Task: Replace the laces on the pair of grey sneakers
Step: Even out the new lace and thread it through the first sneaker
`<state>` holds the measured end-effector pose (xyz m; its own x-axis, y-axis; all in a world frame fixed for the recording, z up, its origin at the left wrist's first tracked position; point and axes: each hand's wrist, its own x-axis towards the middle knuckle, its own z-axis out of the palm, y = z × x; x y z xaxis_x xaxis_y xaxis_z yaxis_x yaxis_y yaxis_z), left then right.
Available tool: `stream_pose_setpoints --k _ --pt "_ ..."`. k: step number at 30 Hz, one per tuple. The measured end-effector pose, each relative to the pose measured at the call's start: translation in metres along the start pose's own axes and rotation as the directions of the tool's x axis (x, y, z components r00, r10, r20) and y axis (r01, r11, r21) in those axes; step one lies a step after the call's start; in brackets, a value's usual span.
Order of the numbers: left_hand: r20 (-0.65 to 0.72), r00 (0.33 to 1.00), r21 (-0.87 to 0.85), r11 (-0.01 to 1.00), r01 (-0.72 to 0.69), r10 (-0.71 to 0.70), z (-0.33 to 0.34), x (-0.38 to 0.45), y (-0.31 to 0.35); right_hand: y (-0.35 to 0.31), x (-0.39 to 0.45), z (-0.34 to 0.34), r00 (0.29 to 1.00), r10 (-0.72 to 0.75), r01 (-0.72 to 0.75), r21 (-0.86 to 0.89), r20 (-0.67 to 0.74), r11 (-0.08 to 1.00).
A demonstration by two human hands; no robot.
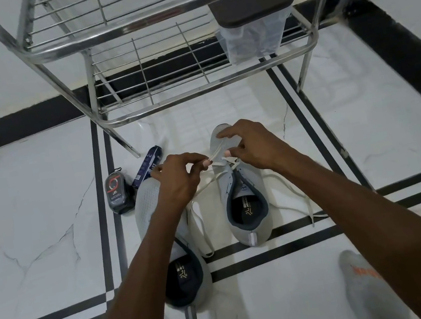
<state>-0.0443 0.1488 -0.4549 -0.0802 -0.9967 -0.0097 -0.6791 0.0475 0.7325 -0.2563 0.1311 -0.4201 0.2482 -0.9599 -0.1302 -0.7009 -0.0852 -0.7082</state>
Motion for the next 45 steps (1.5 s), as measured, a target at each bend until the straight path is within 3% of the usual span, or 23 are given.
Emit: stream_pose_setpoints --k 9,13,20,23,25,27,29,32,35,40,45 --pt "0.041 0.999 0.021 0.999 -0.030 0.029 0.006 -0.004 0.003 0.000 0.001 0.004 0.999 0.048 -0.047 -0.043 0.020 0.998" --pt "0.131 0.986 -0.112 0.990 -0.085 0.100 0.011 -0.005 0.025 -0.003 0.000 0.006 0.998 0.062 -0.061 -0.006 0.034 0.998" --pt "0.037 0.999 -0.192 0.981 0.000 0.007 0.016 -0.007 0.024 0.003 -0.009 -0.001 0.975 0.221 -0.220 0.252 0.024 0.943" --pt "-0.034 0.999 -0.173 0.985 0.001 -0.007 0.021 -0.009 0.023 0.002 -0.018 -0.007 0.931 0.302 -0.337 0.162 0.206 0.927" --pt "-0.036 0.999 -0.157 0.987 0.031 -0.037 0.028 -0.011 0.023 -0.001 -0.026 -0.005 0.867 0.372 -0.373 -0.065 0.331 0.926" --pt "-0.029 0.998 -0.140 0.989 0.055 -0.060 0.033 -0.013 0.022 -0.005 -0.032 0.008 0.892 0.360 -0.293 -0.256 0.275 0.921" --pt "-0.013 0.998 -0.132 0.990 0.053 -0.055 0.038 -0.013 0.022 -0.004 -0.036 0.026 0.959 0.269 -0.236 -0.273 0.092 0.933" --pt "-0.014 0.998 -0.131 0.990 0.053 -0.055 0.045 -0.014 0.021 0.006 -0.040 0.041 0.971 0.208 -0.229 -0.206 -0.120 0.951" --pt "-0.012 0.998 -0.120 0.991 0.057 -0.058 0.049 -0.017 0.022 0.018 -0.041 0.039 0.961 0.225 -0.234 -0.040 -0.160 0.971" --pt "-0.001 0.998 -0.093 0.993 0.068 -0.068 0.056 -0.019 0.033 0.037 -0.041 0.029 0.887 0.461 -0.415 0.380 -0.035 0.827" --pt "-0.038 0.995 -0.096 0.991 0.091 -0.095 0.058 -0.023 0.034 0.035 -0.041 0.027 0.856 0.510 -0.477 0.512 0.086 0.714"
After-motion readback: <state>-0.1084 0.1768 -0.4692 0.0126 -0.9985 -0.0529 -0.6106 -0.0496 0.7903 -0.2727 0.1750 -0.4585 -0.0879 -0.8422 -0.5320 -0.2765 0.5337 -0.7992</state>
